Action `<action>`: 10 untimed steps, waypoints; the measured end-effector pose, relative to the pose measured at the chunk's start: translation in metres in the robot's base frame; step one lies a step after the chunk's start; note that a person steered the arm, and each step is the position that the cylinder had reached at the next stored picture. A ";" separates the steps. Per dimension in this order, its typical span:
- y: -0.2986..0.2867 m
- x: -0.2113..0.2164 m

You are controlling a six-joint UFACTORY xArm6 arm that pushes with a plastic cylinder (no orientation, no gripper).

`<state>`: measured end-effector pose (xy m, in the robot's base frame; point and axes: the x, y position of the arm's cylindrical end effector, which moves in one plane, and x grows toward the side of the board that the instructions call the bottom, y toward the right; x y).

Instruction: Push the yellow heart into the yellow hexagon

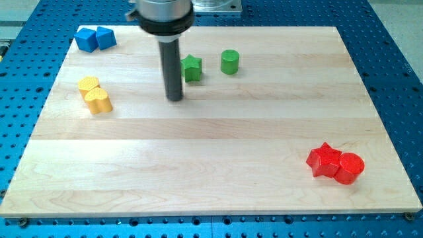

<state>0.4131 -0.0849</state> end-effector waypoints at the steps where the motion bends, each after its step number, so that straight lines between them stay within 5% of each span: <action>1: -0.069 0.031; 3: -0.204 0.057; 5: -0.163 -0.014; 8: -0.036 -0.008; 9: -0.049 0.019; 10: -0.073 0.092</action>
<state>0.5056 -0.1575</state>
